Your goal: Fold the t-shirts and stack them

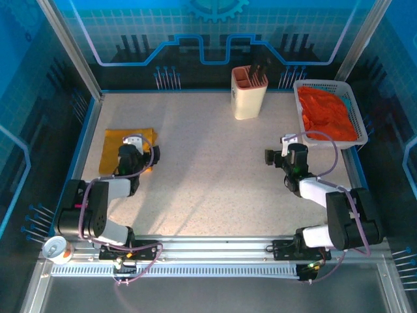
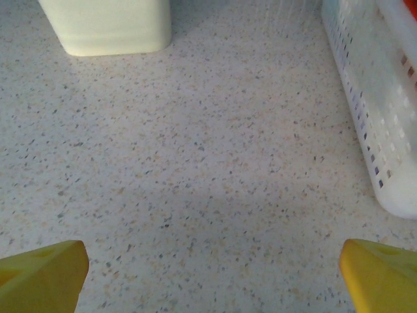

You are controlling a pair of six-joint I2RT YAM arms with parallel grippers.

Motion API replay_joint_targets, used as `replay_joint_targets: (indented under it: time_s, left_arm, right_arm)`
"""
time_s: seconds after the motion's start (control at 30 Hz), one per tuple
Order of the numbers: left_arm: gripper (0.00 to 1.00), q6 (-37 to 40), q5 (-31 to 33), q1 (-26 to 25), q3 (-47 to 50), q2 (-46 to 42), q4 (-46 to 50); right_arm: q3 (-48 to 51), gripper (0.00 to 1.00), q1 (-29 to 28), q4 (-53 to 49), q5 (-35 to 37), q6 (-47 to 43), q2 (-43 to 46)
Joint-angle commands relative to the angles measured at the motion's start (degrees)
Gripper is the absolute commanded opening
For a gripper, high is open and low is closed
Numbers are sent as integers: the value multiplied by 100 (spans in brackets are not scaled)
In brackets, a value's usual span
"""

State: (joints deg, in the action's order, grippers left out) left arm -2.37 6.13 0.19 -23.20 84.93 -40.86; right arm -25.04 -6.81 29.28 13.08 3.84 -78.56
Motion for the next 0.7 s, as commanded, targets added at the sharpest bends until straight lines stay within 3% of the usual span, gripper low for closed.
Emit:
replay_joint_targets:
  time_s: [0.0, 0.17, 0.2, 0.27, 0.67]
  left_arm:
    - [87, 130, -33, -25, 141, 312, -1148]
    - [94, 115, 41, -25, 237, 373, -1330]
    - [99, 72, 153, -20, 220, 374, -1301]
    - [99, 58, 213, -19, 204, 384, -1291]
    - [99, 105, 119, -24, 177, 384, -1266]
  right_arm:
    - [219, 100, 100, 1349, 64, -291, -101]
    - [877, 100, 427, 3636, -326, -104, -1076]
    - [763, 100, 403, 3145, -359, -95, -927]
    - [345, 100, 330, 2399, -295, -212, -960]
    - [296, 100, 171, 2349, -245, -374, -985]
